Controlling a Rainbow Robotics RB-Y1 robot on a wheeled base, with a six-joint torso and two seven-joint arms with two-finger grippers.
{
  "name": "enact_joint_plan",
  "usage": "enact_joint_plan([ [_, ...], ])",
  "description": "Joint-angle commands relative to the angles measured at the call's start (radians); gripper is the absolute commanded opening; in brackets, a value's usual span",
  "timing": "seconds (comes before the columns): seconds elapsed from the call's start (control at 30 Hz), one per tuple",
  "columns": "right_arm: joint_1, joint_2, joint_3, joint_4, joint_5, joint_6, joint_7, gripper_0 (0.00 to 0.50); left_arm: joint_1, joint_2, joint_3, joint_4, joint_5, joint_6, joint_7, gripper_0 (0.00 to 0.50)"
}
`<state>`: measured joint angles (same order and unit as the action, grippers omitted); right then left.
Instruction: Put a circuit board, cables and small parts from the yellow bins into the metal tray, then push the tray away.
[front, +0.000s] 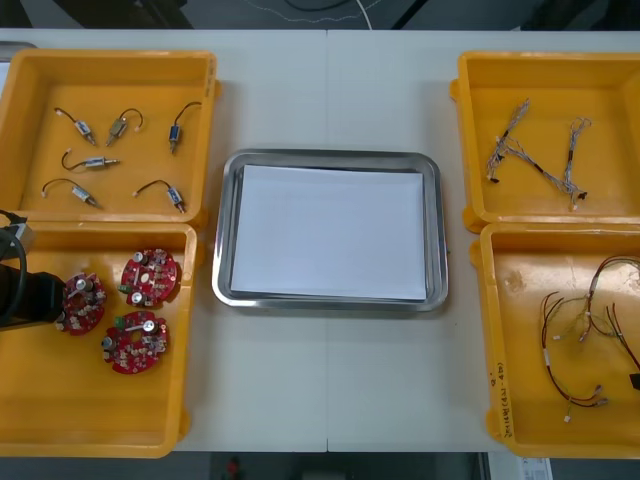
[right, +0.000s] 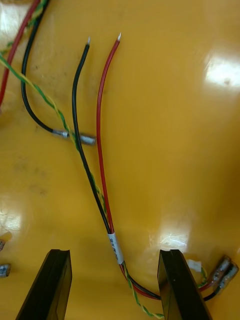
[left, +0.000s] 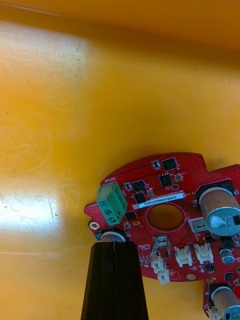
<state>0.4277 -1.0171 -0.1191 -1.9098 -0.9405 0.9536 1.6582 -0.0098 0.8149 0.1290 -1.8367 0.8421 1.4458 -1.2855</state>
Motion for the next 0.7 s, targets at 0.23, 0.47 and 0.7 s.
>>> enact_joint_plan([
  [0.23, 0.026, -0.04, 0.044, 0.028, 0.011, -0.027, 0.057, 0.5, 0.027, 0.007, 0.018, -0.021, 0.005, 0.018, 0.012, 0.0],
  [0.47, 0.016, -0.041, 0.076, 0.067, 0.011, -0.081, 0.066, 0.5, -0.022, 0.007, 0.093, -0.065, 0.018, 0.159, 0.02, 0.0],
  [0.7, 0.016, -0.041, 0.087, 0.078, 0.011, -0.082, 0.066, 0.5, -0.049, 0.007, 0.178, -0.105, 0.075, 0.251, 0.02, 0.0],
])
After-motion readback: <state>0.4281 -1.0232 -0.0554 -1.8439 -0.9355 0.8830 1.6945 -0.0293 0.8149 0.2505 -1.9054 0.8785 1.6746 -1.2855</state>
